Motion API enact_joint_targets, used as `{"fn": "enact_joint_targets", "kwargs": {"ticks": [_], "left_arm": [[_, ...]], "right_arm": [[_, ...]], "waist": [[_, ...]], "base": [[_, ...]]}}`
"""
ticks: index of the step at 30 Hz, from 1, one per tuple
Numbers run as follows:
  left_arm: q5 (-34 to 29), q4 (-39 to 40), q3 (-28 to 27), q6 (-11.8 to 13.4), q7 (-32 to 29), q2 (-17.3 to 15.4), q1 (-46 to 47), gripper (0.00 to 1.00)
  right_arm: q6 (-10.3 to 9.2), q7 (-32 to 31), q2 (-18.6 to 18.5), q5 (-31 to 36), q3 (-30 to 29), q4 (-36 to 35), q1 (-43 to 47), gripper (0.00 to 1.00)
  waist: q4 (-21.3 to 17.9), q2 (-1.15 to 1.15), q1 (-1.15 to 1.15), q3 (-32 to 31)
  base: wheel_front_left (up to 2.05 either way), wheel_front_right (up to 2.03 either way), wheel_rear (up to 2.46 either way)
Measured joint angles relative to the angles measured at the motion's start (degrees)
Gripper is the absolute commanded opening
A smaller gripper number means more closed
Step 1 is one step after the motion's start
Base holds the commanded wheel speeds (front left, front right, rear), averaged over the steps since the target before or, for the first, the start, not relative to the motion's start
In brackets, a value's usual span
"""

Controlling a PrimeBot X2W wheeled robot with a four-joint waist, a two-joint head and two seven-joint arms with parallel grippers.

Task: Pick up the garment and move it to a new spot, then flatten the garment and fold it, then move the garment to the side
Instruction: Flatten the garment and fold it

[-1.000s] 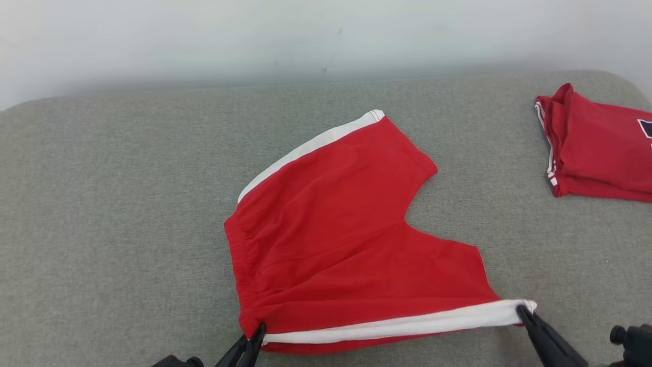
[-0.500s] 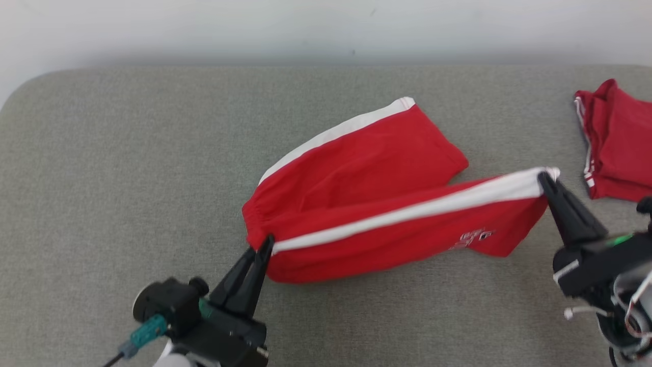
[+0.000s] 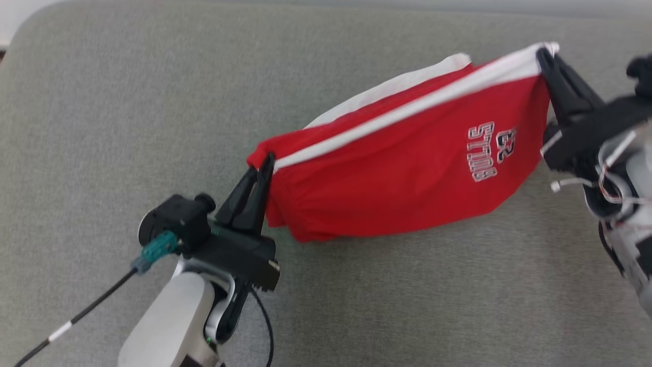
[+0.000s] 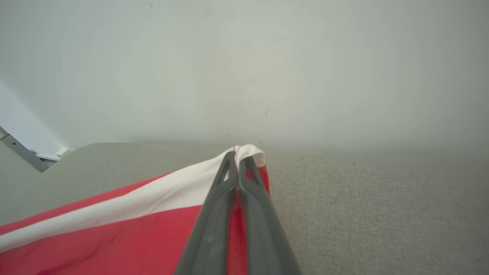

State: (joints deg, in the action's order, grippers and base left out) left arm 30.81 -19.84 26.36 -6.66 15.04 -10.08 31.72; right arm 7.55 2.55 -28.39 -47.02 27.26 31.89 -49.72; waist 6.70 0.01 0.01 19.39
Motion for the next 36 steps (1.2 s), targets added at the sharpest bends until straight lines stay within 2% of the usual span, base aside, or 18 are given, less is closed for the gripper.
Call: {"fn": "enact_joint_targets", "kwargs": {"ticks": [8, 15, 16, 17, 18, 25, 34, 36], "left_arm": [[-2.2, -3.7, -1.0, -0.4, 0.0, 2.8, 4.9, 0.0], [-3.5, -6.4, -1.9, -0.8, 0.0, 4.3, 7.2, 0.0], [-3.6, -6.8, -2.1, -0.8, 0.0, 4.4, 7.3, 0.16], [-3.9, -7.0, -2.3, -0.8, 0.0, 4.5, 7.5, 0.91], [-4.2, -7.3, -2.4, -0.8, 0.0, 4.6, 7.6, 1.0], [-6.3, -7.2, -3.6, -0.8, 0.0, 5.1, 6.6, 1.0], [-8.3, -3.8, -5.6, -0.8, 0.0, 5.1, -0.6, 1.0], [-10.0, -1.8, -6.7, -0.1, 0.0, 4.8, -2.4, 1.0]], "right_arm": [[0.0, 1.6, 2.2, 0.8, 2.9, 11.8, -10.2, 0.0], [0.0, 3.3, 3.8, 0.8, 6.4, 19.4, -14.4, 0.0], [0.0, 3.4, 4.0, 0.6, 6.9, 20.1, -14.7, 0.41], [0.0, 3.5, 4.2, 0.4, 7.3, 20.8, -14.9, 1.0], [0.0, 3.7, 4.4, 0.1, 7.9, 21.2, -15.0, 1.0], [0.0, 7.2, 3.9, -1.3, 12.4, 21.5, -14.3, 1.0], [0.0, 10.0, 0.7, -6.1, 16.2, 20.4, -8.6, 1.0], [0.0, 10.2, 0.3, -7.1, 16.6, 20.8, -7.4, 1.0]], "waist": [[2.1, 0.0, 0.0, 4.2], [3.8, 0.0, 0.0, 7.0], [4.0, 0.01, 0.0, 7.2], [4.1, 0.0, 0.0, 7.3], [4.1, 0.0, 0.0, 7.3], [3.7, 0.0, -0.01, 5.2], [3.5, 0.0, -0.02, 0.3], [3.5, 0.0, -0.02, -0.8]], "base": [[0.0, 0.0, 0.0], [0.0, 0.0, 0.0], [0.0, 0.0, 0.0], [0.0, 0.0, 0.0], [0.0, 0.0, 0.0], [0.0, 0.0, 0.0], [0.0, 0.0, 0.0], [0.0, 0.0, 0.0]]}}
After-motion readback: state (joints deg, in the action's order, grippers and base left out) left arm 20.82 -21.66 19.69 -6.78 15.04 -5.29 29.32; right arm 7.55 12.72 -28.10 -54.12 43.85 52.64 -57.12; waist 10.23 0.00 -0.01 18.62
